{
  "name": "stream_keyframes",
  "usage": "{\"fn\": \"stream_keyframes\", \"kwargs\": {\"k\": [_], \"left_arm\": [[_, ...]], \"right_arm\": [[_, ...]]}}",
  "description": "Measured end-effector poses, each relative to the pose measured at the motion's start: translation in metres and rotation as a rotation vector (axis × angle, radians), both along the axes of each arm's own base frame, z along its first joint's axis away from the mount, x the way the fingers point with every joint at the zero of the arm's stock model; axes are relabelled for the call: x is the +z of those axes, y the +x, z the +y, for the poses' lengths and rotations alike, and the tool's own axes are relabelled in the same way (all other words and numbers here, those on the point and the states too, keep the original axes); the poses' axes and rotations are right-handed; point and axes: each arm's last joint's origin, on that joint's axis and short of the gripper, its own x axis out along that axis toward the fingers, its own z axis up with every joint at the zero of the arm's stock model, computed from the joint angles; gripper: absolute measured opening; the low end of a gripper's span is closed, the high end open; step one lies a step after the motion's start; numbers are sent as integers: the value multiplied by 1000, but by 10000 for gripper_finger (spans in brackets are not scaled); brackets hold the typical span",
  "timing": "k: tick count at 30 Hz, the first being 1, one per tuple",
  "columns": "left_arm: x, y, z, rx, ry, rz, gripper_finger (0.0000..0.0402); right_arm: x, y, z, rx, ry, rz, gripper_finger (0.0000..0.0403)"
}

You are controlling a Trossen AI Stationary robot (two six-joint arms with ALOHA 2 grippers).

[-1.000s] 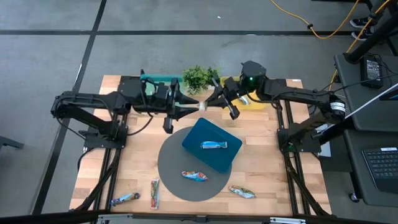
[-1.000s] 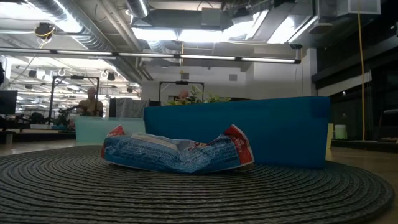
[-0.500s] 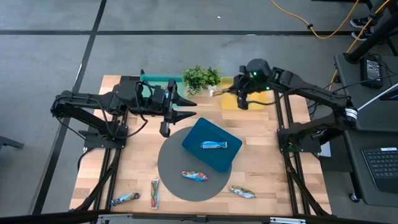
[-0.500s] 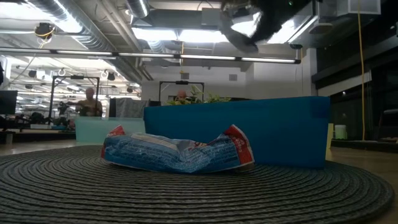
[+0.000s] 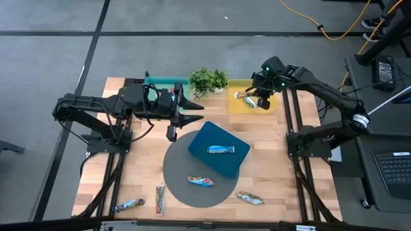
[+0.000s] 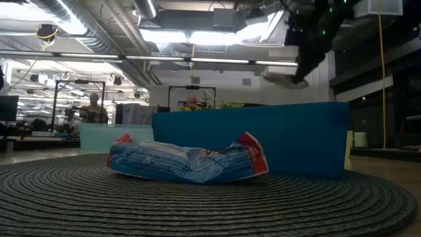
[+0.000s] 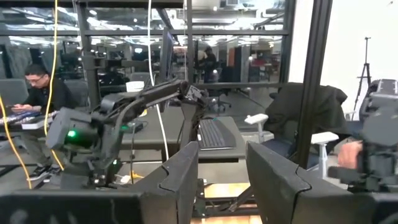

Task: Pick and place Granola Bars by type
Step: Put the left yellow granola bar into the yellow bin, then put the left red granola bar into the green bin

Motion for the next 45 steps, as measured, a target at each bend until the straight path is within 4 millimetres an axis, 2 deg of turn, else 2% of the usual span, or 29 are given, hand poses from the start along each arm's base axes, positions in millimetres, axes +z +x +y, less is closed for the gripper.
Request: {"fn": "stream_keyframes", "kwargs": {"k": [5,9,13,21,25,36,40,45], "left_arm": [[-1,0,0,1,0,6,127],[-1,0,0,3,0,6,127],[-1,0,1,27,-2,6,127],[-2,3,1,37,-4,6,127],[-6,8,0,37,-3,23,127],[-17,21,-1,27,-16,64,127],[-18,22,-1,25,-15,66,127],[-18,22,-1,25,-15,66,127]], "right_arm": [[-36,-14,-20,-93,-7,-10,17],[-57,-24,-38,-248,37,-33,20],[-73,-27,-52,-370,115,-20,31],[-104,-32,-74,-499,137,107,16],[-119,-36,-83,-532,181,146,33],[-136,-38,-90,-549,228,191,27],[-137,-38,-90,-549,230,193,53],[-136,-37,-91,-546,224,189,105]]}}
